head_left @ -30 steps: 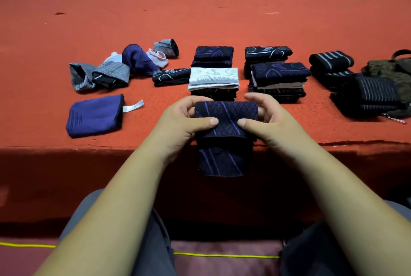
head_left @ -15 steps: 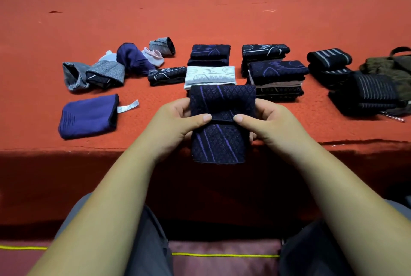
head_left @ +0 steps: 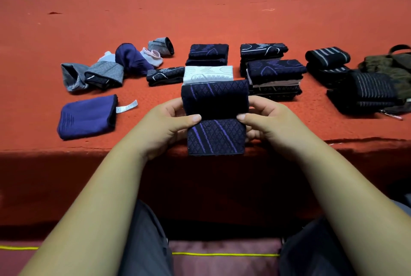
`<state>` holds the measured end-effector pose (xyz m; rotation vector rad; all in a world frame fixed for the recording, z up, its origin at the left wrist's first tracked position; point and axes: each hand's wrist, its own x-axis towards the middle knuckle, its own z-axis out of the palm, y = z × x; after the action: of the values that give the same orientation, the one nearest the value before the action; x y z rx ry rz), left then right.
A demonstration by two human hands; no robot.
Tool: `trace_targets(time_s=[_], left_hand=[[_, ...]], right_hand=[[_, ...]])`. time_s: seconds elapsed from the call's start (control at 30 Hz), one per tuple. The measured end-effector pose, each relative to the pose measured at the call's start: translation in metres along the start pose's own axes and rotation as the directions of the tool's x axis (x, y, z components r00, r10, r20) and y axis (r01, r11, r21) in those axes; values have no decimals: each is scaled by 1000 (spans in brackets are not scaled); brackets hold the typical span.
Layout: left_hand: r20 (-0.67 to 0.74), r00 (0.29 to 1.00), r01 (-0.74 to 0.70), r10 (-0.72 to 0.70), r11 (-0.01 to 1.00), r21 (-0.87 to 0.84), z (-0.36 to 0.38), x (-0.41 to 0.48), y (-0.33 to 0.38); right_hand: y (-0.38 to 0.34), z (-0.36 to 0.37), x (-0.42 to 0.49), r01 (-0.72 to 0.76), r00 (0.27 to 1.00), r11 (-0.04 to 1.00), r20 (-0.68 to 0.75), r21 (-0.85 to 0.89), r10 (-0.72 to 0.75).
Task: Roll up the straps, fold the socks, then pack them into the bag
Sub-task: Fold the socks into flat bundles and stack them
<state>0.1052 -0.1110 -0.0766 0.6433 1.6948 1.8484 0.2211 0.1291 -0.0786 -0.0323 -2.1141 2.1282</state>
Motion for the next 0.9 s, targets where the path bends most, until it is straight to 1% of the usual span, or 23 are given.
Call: trace_targets(time_s=[0.1, 0.23, 0.4, 0.53, 0.67, 0.73, 0.9], left_hand=[[24, 999, 35, -33, 997, -62, -3, 2, -1], [-34, 993, 110, -113, 991, -74, -8, 6, -2], [-5, 990, 137, -138, 988, -71, -6, 4, 3], [-37, 985, 161, -166, 979, -123, -7, 6, 6], [-21, 982, 182, -185, 977, -108, -3, 6, 9], [-33, 985, 168, -172, 981, -91, -3, 5, 7], [-98, 993, 55, -61, 996, -63, 2, 2, 5]], right_hand=[[-3, 0, 1, -22, 1000, 996, 6, 84, 22], [-2, 1, 2, -24, 999, 998, 36, 49, 23], [-3, 2, 0, -21, 999, 994, -32, 109, 25], [-3, 1, 2, -24, 997, 985, -65, 171, 35], [-5, -3, 1, -30, 999, 980, -6, 198, 32], [-4, -2, 0, -22, 1000, 988, 2, 155, 22], [-5, 5, -5, 75, 997, 997, -3, -7, -75]])
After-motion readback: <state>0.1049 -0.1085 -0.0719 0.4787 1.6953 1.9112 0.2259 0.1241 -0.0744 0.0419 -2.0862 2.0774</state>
